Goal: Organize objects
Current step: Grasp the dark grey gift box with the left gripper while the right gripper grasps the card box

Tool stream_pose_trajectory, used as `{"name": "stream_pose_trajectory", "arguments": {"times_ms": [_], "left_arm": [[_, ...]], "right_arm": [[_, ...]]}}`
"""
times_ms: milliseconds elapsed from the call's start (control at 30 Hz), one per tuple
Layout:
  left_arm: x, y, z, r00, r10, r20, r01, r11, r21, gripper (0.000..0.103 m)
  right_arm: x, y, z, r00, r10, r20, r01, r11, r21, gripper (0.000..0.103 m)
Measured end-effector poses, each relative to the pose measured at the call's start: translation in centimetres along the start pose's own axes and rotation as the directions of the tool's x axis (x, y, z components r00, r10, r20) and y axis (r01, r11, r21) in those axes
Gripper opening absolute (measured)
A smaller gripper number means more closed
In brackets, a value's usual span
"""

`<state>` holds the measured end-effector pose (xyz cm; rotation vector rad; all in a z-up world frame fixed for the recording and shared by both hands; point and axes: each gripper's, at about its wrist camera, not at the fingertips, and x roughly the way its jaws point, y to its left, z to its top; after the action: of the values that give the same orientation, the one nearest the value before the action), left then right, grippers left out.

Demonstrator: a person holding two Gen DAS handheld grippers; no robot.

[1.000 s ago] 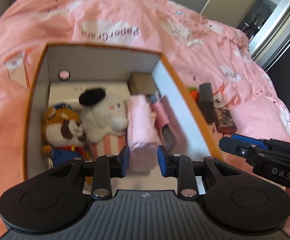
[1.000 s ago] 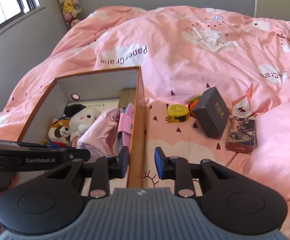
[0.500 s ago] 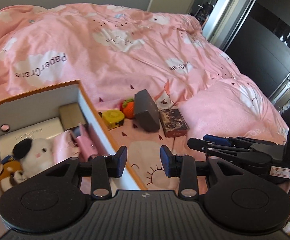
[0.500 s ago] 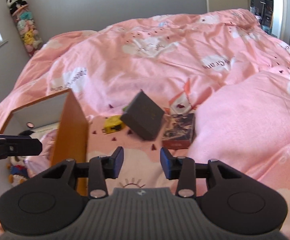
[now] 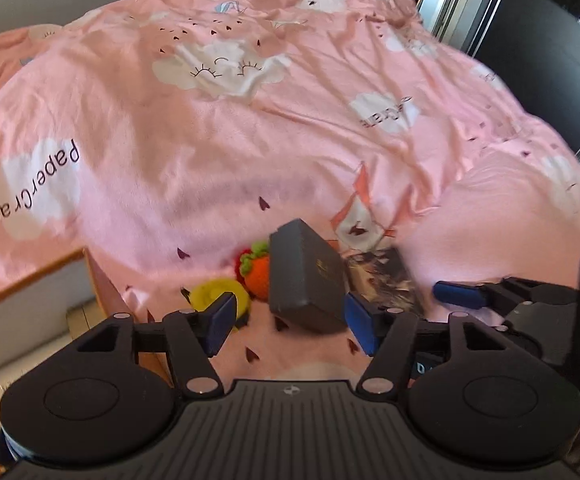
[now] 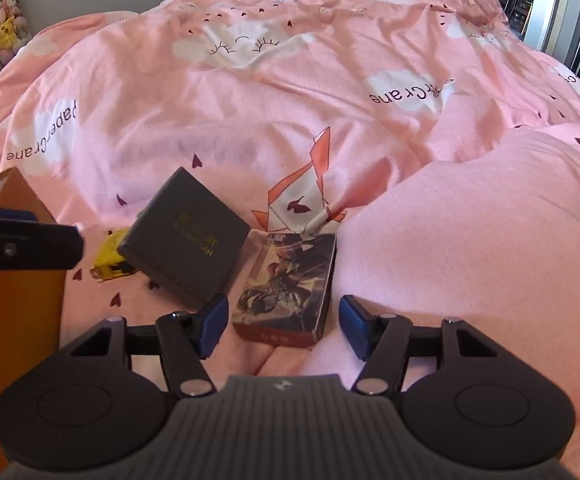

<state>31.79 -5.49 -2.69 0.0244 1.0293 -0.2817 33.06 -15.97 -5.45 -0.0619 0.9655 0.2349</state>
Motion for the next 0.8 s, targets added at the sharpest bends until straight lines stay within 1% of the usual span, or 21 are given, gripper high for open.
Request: {"name": "stream_pose_trajectory", "arguments": {"times_ms": [67,167,300,533,700,800], "left_arm": [[1.4,-0.1,0.5,1.000,0.014,-0.017,-0.014,1.000,0.009,0.073],[3.3,0.1,1.0,0.998,-0.001,-0.056,0.001,1.000,-0.006,0.074],[5.2,0.6,1.4,0.995,-0.003,-0.099,0.000,1.000,-0.028,0.074],[7.0,0.6,2.0,0.991,-0.038,-0.129,0.032,0.999,-0.043,0.073],[7.7,0.2,2.3,0.986,-0.085,-0.144,0.079,0.996,-0.052,0.053],[7.4,-0.1,2.2,0.988,-0.081,-0.135,0.077,0.996,-0.035,0.052]], "right_arm": [[0.8,0.1,0.2,1.000,-0.005,-0.002,0.005,1.000,-0.016,0.064],[2.0,0.4,0.4,1.000,-0.022,-0.004,0.021,0.999,-0.047,0.063],[3.3,0.3,0.2,1.000,-0.023,-0.012,0.022,0.998,-0.052,0.063],[4.4,0.4,0.1,0.999,-0.031,-0.014,0.030,0.998,-0.052,0.064],[4.1,0.0,-0.2,1.000,-0.015,-0.014,0.014,0.999,-0.036,0.063],[3.6,-0.3,-0.5,1.000,0.000,-0.020,-0.001,1.000,-0.028,0.063]]}}
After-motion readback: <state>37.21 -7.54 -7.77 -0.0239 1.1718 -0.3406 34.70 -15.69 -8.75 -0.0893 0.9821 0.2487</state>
